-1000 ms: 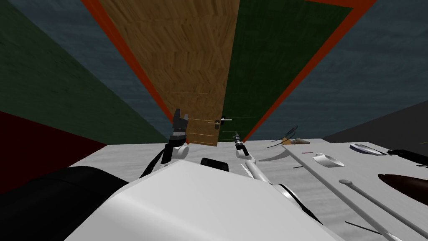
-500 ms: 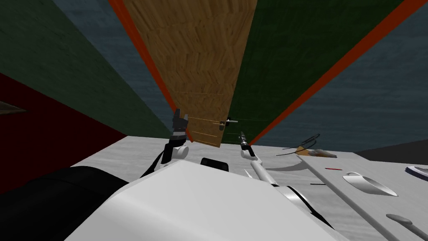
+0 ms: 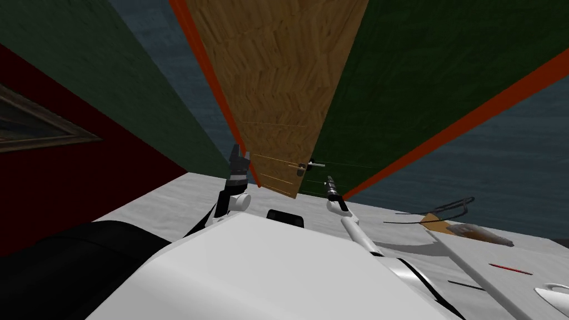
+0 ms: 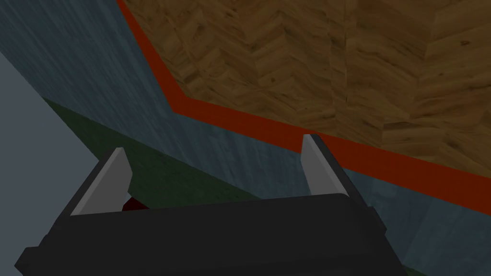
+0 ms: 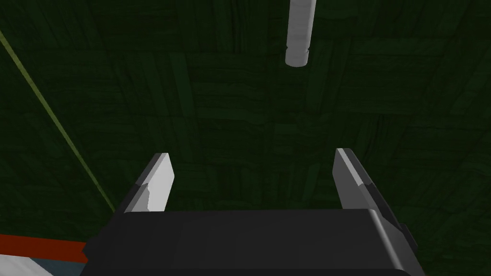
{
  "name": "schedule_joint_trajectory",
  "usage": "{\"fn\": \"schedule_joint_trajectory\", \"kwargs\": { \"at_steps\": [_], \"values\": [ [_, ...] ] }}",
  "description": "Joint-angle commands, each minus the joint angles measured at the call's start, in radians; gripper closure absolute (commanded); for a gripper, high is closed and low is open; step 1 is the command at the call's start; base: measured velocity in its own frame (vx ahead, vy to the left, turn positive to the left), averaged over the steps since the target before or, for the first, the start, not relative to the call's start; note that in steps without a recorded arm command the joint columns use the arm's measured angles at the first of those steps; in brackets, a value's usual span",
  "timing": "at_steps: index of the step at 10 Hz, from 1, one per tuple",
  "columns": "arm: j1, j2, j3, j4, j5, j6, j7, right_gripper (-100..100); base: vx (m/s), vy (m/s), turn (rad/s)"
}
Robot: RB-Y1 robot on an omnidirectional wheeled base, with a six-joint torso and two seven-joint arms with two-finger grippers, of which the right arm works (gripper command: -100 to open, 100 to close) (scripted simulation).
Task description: Pull the door open
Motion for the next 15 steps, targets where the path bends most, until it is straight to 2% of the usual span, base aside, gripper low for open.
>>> {"fn": "schedule_joint_trajectory", "kwargs": {
  "at_steps": [1,2,3,4,6,7,8,9,14,15],
  "values": [
    [-0.004,-0.022,-0.033,0.009,-0.012,-0.008,-0.012,-100,0.141,-0.015,0.377],
    [-0.004,-0.035,-0.051,0.010,-0.019,-0.012,-0.019,-100,0.168,-0.012,0.392],
    [-0.004,-0.035,-0.051,0.010,-0.019,-0.012,-0.019,-100,0.128,-0.024,0.111],
    [-0.008,-0.045,-0.070,0.009,-0.027,-0.016,-0.027,-100,0.179,-0.025,0.299],
    [-0.016,-0.046,-0.078,0.005,-0.031,-0.020,-0.032,-100,0.166,-0.025,0.270],
    [-0.025,-0.039,-0.077,-0.001,-0.032,-0.021,-0.035,-100,0.209,0.024,0.290],
    [-0.016,-0.041,-0.082,-0.012,-0.033,-0.012,-0.029,-100,0.097,0.012,0.054],
    [-0.016,-0.041,-0.082,-0.012,-0.033,-0.012,-0.029,100,-0.014,-0.003,-0.048],
    [-0.016,-0.041,-0.082,-0.012,-0.033,-0.012,-0.029,100,-0.018,-0.001,0.002],
    [0.002,-0.062,-0.087,-0.003,-0.036,-0.014,-0.035,100,-0.127,-0.045,0.006]
  ]
}}
